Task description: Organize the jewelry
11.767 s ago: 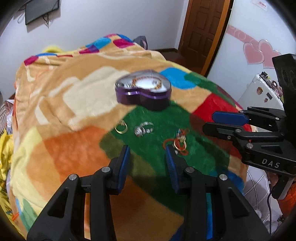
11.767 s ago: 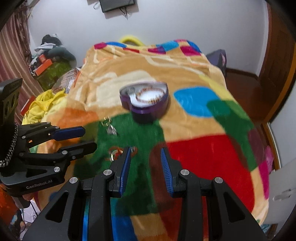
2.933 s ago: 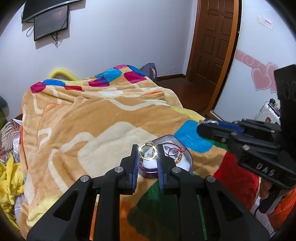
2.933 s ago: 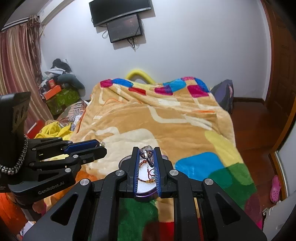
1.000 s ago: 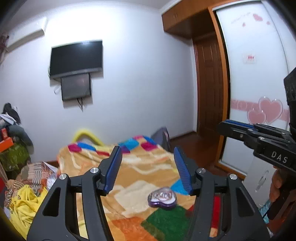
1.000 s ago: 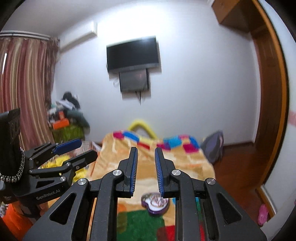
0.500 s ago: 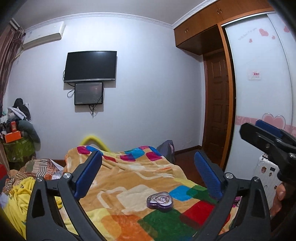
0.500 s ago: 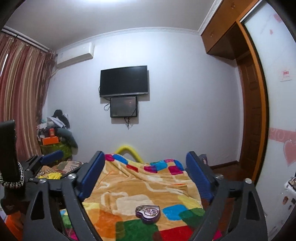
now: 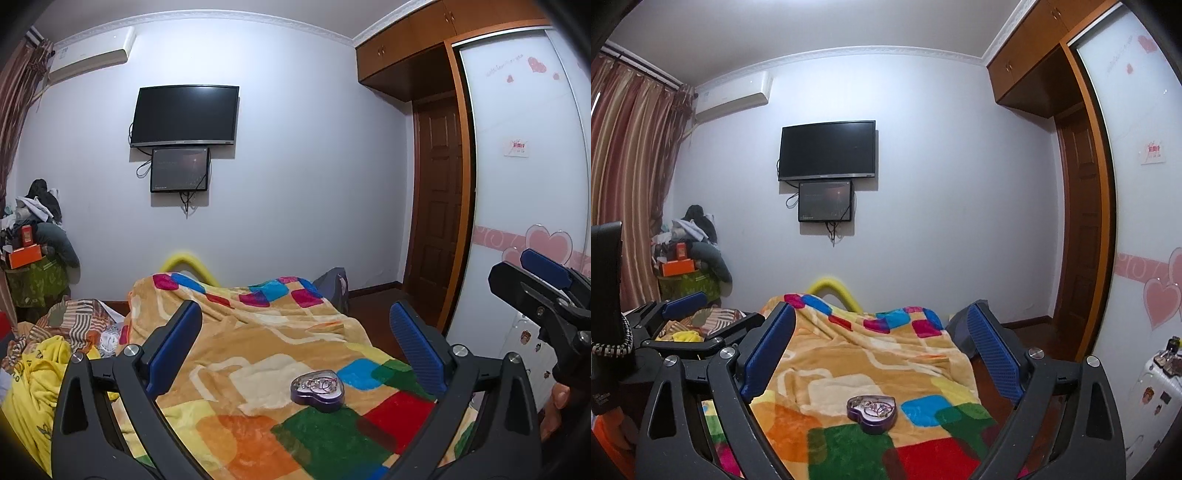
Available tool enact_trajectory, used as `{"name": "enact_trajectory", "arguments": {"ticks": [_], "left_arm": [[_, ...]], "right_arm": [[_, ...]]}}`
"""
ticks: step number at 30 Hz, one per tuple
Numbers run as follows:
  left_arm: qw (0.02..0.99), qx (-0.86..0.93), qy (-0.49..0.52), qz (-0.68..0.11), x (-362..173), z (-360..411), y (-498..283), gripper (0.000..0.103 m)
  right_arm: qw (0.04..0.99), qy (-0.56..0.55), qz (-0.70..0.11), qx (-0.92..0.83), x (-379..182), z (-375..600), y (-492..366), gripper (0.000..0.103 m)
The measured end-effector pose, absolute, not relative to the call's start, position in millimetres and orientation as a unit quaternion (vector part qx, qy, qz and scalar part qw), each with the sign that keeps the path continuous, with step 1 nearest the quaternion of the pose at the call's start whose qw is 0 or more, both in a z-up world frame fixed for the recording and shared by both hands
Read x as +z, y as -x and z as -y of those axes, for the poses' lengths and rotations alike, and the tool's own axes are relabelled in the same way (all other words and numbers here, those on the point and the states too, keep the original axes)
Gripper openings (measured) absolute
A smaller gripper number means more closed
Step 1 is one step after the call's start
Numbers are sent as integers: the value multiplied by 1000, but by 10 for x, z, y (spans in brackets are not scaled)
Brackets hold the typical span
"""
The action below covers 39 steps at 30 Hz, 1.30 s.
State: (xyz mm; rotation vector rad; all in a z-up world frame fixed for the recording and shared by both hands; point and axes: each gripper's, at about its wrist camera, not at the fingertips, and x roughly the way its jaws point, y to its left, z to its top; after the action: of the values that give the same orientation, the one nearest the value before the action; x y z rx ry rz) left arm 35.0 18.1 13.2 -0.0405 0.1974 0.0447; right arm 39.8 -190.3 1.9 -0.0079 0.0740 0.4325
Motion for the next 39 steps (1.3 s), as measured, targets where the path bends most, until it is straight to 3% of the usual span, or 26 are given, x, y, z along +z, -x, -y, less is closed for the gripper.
{"name": "enact_trajectory", "arguments": {"ticks": [39], "left_arm": [[994, 8, 35, -99, 172, -224, -388, 103]], "right_arm": [[972, -12, -74, 221, 12, 1975, -478, 93]]}}
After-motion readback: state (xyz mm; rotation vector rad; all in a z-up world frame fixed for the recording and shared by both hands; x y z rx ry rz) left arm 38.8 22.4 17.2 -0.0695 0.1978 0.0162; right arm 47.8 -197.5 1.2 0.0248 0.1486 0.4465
